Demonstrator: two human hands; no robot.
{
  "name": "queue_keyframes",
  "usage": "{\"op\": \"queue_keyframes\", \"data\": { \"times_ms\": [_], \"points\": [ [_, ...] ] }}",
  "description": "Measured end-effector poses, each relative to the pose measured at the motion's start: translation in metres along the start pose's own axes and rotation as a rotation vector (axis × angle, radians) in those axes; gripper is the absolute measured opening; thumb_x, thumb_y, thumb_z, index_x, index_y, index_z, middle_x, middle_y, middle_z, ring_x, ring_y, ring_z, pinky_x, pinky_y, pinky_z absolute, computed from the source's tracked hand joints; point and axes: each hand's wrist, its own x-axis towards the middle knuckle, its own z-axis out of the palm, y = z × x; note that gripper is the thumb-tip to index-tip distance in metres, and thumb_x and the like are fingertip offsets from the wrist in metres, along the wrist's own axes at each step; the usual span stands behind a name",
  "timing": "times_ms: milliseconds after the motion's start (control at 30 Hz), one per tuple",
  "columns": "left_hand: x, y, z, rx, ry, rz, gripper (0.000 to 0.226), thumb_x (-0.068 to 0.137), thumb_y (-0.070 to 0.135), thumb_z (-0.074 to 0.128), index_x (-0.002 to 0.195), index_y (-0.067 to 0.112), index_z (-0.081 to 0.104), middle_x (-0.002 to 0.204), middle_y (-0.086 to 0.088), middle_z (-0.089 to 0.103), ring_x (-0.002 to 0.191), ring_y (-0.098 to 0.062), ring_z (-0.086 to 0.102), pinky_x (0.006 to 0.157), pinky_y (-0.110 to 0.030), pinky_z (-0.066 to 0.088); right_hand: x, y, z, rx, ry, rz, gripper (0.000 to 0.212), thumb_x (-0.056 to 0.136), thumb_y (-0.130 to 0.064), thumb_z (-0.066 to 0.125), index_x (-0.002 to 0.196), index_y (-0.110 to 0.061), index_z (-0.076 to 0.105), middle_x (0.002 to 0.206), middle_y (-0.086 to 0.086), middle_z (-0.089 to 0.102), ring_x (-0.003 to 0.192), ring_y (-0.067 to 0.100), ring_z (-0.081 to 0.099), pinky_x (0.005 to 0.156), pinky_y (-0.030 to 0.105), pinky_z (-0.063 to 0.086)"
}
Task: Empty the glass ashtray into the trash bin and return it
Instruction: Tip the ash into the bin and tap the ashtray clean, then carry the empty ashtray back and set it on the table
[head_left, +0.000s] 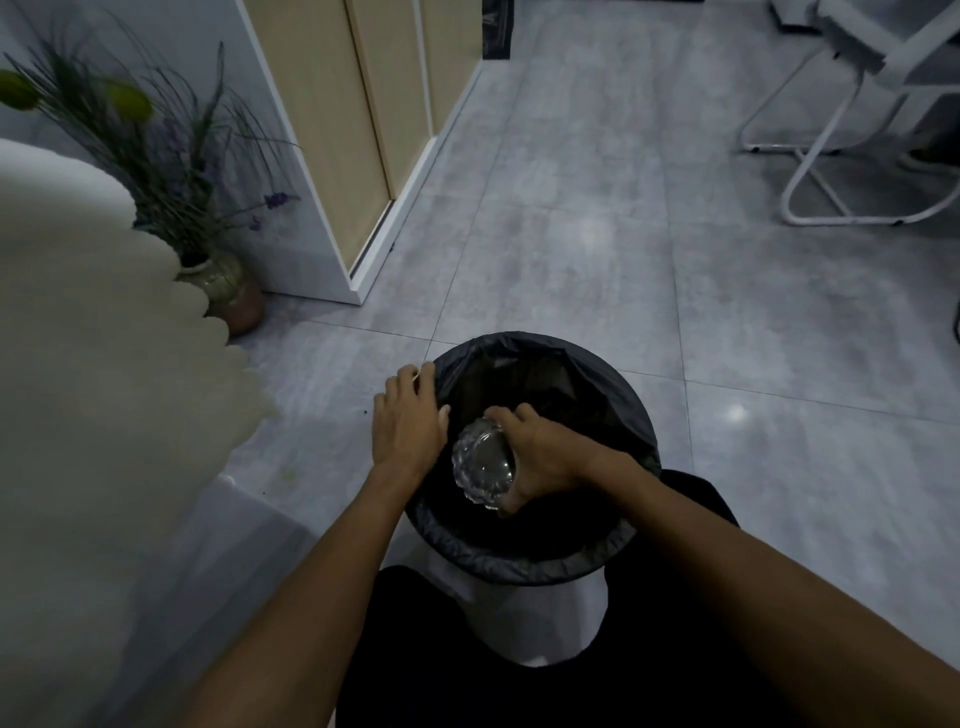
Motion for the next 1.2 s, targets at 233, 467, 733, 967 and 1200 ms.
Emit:
{"op": "queue_keyframes", "data": {
  "times_ms": [233, 467, 733, 967, 1200],
  "points": [
    [-0.001, 0.006, -0.017, -0.185, -0.085, 0.428, 0.07, 0.09, 0.045, 0.073, 0.153, 0.028, 0.051, 0.165, 0.003, 0.043, 0.153, -0.022, 0.035, 0.117, -0.049, 0.031, -0.011, 0.011, -0.034, 0.746, -0.137, 0.109, 0.074, 0.071, -0.028, 0.096, 0.133, -0.027, 0.055, 0.132, 0.003, 0.063, 0.116, 0.021, 0.066, 0.099, 0.035, 0.057],
    [-0.008, 0.025, -0.059, -0.692, -0.489, 0.183, 0.067, 0.07, 0.058, 0.091, 0.127, 0.032, 0.065, 0.117, 0.013, 0.076, 0.106, -0.004, 0.072, 0.096, -0.039, 0.06, -0.026, 0.016, -0.039, 1.115, -0.167, 0.207, 0.072, 0.09, -0.076, 0.055, 0.11, -0.01, 0.075, 0.092, 0.011, 0.075, 0.078, 0.02, 0.068, 0.069, 0.026, 0.055],
    [-0.039, 0.043, -0.073, -1.016, -0.353, -0.213, 0.061, 0.102, 0.069, 0.043, 0.121, 0.016, 0.064, 0.078, -0.009, 0.078, 0.056, -0.022, 0.071, 0.043, -0.029, 0.05, -0.04, 0.004, -0.038, 0.813, -0.006, 0.121, 0.085, 0.104, -0.07, 0.026, 0.089, -0.003, 0.076, 0.069, 0.016, 0.076, 0.045, 0.012, 0.057, 0.049, 0.023, 0.045],
    [-0.031, 0.072, -0.058, -1.008, -0.182, -0.437, 0.057, 0.113, 0.054, 0.029, 0.108, 0.015, 0.071, 0.063, -0.014, 0.073, 0.041, -0.02, 0.063, 0.038, -0.025, 0.046, -0.027, 0.014, -0.034, 0.662, 0.302, 0.126, 0.086, 0.109, -0.06, 0.024, 0.059, -0.009, 0.07, 0.048, 0.004, 0.067, 0.04, 0.011, 0.058, 0.048, 0.018, 0.047],
    [-0.017, 0.096, -0.077, -0.883, -0.171, -0.532, 0.053, 0.112, 0.054, 0.031, 0.09, 0.023, 0.068, 0.063, -0.012, 0.072, 0.039, -0.019, 0.063, 0.038, -0.025, 0.045, -0.023, 0.021, -0.042, 0.622, 0.41, 0.222, 0.082, 0.11, -0.059, 0.026, 0.053, -0.017, 0.065, 0.049, -0.001, 0.067, 0.046, 0.0, 0.062, 0.058, 0.021, 0.041]
  ]
}}
